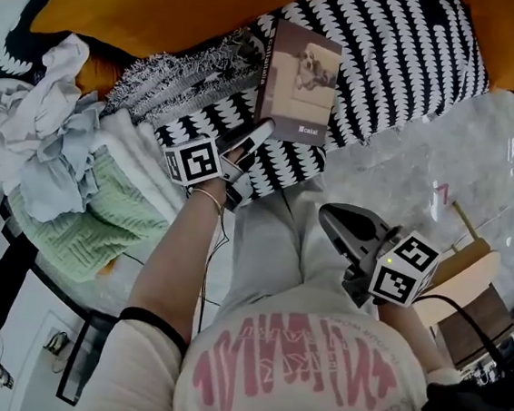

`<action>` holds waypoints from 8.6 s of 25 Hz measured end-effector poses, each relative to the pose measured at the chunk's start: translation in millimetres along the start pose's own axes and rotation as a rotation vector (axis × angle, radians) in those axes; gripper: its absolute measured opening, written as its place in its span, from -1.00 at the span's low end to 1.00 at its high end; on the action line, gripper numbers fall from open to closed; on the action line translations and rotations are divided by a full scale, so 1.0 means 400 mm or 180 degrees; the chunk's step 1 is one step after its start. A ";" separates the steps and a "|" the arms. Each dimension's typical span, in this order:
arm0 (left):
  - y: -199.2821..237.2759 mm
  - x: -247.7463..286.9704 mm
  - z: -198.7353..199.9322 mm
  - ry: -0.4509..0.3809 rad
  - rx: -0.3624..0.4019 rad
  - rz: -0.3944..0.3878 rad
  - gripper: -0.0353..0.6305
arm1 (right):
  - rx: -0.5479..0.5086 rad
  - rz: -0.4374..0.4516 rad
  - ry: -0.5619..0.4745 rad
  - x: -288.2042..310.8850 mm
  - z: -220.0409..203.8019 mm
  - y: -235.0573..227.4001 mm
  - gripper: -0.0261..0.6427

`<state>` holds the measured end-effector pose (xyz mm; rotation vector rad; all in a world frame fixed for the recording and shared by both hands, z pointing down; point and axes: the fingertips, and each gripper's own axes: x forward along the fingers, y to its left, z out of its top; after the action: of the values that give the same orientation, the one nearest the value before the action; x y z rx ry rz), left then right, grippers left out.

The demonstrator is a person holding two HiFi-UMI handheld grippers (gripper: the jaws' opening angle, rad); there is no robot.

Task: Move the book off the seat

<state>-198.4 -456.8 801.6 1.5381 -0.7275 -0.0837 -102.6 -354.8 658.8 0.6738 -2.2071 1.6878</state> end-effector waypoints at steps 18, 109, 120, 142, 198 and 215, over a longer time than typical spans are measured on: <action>-0.230 -0.232 0.022 -0.0723 -0.0539 -0.0572 -0.42 | -0.0533 0.0194 -0.0294 0.001 0.057 0.201 -0.89; -1.224 -0.643 0.013 0.0150 0.0604 -0.3576 -0.42 | -0.1144 -0.2018 -0.3092 -0.676 -0.022 0.796 -0.89; -1.379 -0.549 -0.332 0.0970 0.0748 -0.3799 -0.42 | -0.0801 -0.2475 -0.3800 -0.926 -0.339 0.783 -0.89; -1.580 -0.445 -0.828 0.2508 0.0878 -0.4002 -0.42 | 0.0109 -0.3128 -0.5078 -1.113 -0.816 0.775 -0.89; -1.750 -0.194 -1.421 0.4376 0.1035 -0.3841 -0.42 | 0.1408 -0.3932 -0.6012 -1.307 -1.082 0.685 -0.89; -1.710 -0.238 -1.596 0.3965 0.0902 -0.3761 -0.42 | 0.1198 -0.3670 -0.5625 -1.425 -1.260 0.651 -0.89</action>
<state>293.8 94.7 220.6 1.7124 1.2137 0.1114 218.0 292.2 304.7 3.4437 -1.0036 0.6087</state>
